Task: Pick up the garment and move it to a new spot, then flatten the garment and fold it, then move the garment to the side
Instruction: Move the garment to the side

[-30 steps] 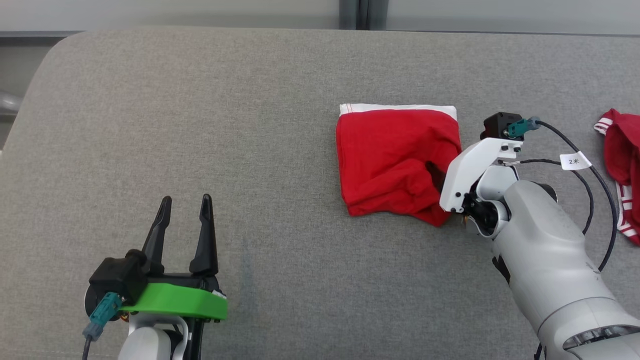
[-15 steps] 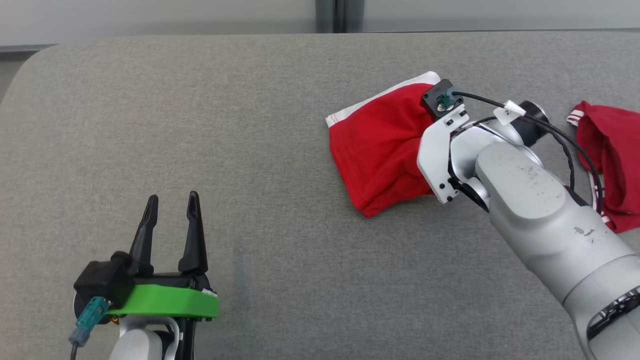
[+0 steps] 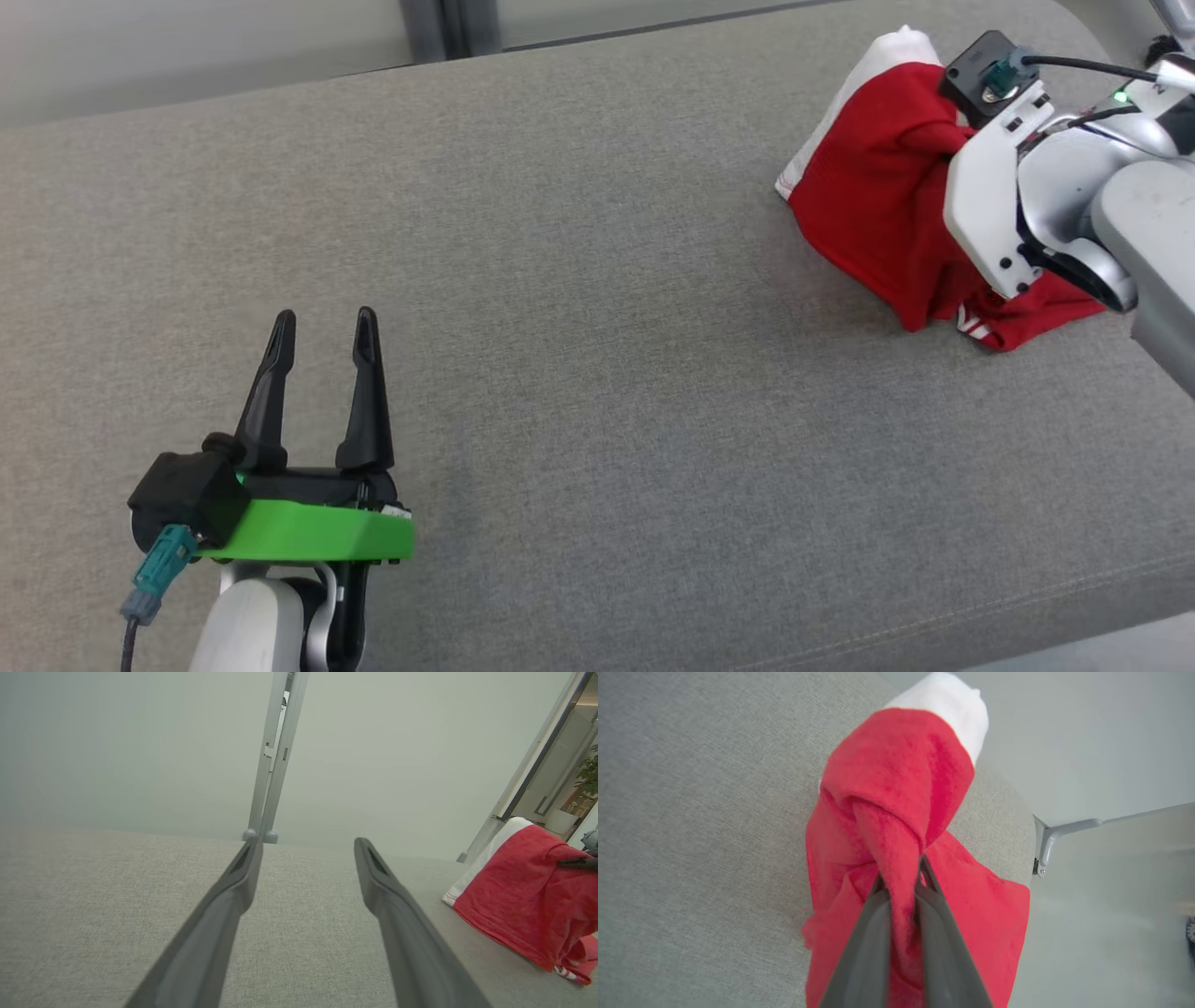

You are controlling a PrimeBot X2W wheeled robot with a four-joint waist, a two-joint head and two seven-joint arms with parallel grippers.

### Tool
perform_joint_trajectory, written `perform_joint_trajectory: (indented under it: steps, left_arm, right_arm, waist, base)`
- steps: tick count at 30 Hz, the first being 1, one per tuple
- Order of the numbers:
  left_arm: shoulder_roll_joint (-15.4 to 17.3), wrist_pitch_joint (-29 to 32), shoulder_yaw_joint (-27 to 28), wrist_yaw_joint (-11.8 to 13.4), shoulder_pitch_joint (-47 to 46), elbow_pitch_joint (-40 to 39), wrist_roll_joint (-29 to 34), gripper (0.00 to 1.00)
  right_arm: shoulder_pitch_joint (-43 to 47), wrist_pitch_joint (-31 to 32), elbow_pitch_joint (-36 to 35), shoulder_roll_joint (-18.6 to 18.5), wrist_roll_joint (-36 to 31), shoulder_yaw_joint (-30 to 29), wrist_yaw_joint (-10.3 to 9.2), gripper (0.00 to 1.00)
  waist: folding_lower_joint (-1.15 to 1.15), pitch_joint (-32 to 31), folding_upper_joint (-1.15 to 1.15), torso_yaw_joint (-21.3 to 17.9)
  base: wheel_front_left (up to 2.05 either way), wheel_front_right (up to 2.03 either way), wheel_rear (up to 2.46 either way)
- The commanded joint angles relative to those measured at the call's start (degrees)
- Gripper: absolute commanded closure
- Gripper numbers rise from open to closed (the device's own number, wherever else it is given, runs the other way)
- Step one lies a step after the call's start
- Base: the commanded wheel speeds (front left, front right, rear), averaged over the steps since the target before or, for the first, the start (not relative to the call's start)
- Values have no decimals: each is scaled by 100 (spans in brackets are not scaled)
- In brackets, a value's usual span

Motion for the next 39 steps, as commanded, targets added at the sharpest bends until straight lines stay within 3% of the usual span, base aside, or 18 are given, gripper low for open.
perform_joint_trajectory:
  steps: [1, 8, 18, 22, 23, 24, 31, 39]
  left_arm:
    - [23, 2, 3, -32, -129, -12, 105, 0]
    - [23, 2, -51, -131, -368, 28, 292, 0]
    - [78, 2, -242, -178, -842, 11, 537, 0]
    - [131, 2, -297, -181, -945, -42, 496, 0]
    - [132, 2, -302, -181, -958, -54, 487, 0]
    - [129, 2, -304, -182, -974, -64, 484, 0]
    - [100, 2, -253, -183, -884, -23, 466, 0]
    - [40, 2, -19, -183, -413, 67, 473, 0]
  right_arm:
    - [-61, -54, -30, -102, 71, 5, -12, 100]
    - [-66, -407, 350, -631, -59, -98, -12, 100]
    - [76, -1607, 1395, -1240, -541, -426, -13, 100]
    - [240, -1780, 1995, -1156, -618, -779, -12, 99]
    - [274, -1807, 2142, -1115, -607, -891, -12, 62]
    - [291, -1846, 2331, -1070, -625, -1031, -12, 0]
    - [412, -2545, 3151, -677, -820, -1838, -12, 0]
    - [805, -3731, 3178, -346, -817, -2588, -12, 0]
  waist:
    - [0, 350, 0, -354]
    - [0, 744, 0, -403]
    - [0, 1515, 0, 116]
    - [0, 1658, 0, 271]
    - [0, 1673, 0, 289]
    - [0, 1678, 0, 304]
    - [0, 1364, 0, 283]
    - [0, 486, 0, 176]
  base:
    - [0, 0, 0]
    - [0, 0, 0]
    - [0, 0, 0]
    - [0, 0, 0]
    - [0, 0, 0]
    - [0, 0, 0]
    - [0, 0, 0]
    - [0, 0, 0]
